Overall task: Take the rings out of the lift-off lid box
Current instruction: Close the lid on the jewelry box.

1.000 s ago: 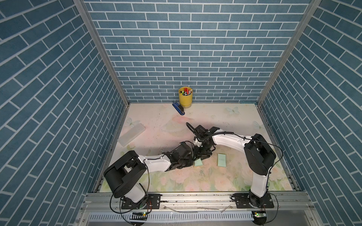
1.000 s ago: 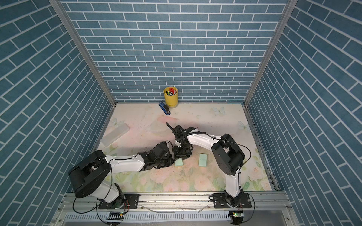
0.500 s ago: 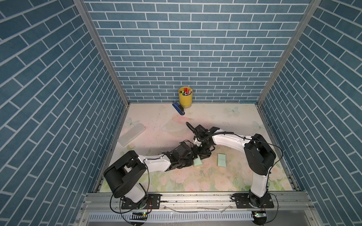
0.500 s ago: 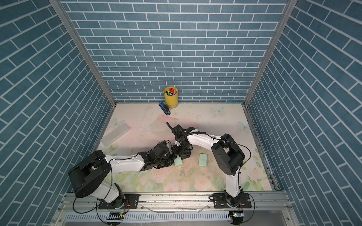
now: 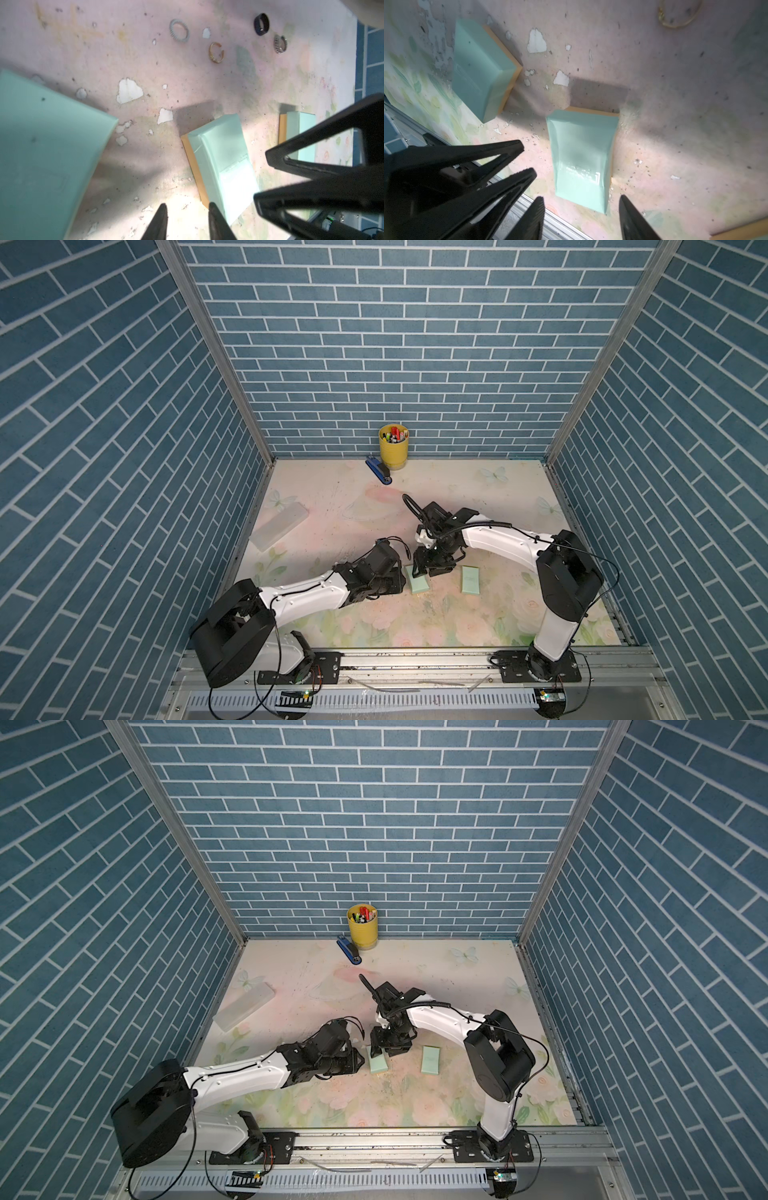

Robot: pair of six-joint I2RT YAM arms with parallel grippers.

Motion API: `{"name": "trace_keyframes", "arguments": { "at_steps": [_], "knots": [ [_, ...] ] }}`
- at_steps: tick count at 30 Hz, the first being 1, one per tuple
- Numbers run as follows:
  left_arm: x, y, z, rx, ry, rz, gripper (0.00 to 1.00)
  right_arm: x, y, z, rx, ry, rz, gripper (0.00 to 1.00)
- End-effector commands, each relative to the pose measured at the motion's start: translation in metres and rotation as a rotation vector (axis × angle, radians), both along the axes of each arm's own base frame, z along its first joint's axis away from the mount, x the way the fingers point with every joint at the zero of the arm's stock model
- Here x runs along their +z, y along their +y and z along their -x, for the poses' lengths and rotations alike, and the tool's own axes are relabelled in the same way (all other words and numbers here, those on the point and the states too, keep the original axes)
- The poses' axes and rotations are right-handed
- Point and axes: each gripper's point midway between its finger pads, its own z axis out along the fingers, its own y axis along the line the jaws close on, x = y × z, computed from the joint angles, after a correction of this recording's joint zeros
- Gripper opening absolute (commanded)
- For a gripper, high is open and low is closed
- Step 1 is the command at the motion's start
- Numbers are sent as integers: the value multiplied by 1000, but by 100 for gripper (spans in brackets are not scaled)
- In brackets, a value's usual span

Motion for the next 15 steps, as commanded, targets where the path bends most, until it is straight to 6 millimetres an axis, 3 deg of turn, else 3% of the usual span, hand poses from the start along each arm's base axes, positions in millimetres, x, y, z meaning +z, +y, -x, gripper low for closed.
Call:
{"name": "trace_keyframes", "arguments": {
  "at_steps": [1,8,15],
  "knots": [
    [8,-6,-3,-61,-19,-19,40,-10,-4,5,30,17,-5,50],
    [3,-24,-16,-63,-8,-17,38,-26,-4,1,20,31,-21,38],
    [-21,-21,-14,-44,47,-56,27,-41,-17,5,7,61,-5,31]
  ]
}}
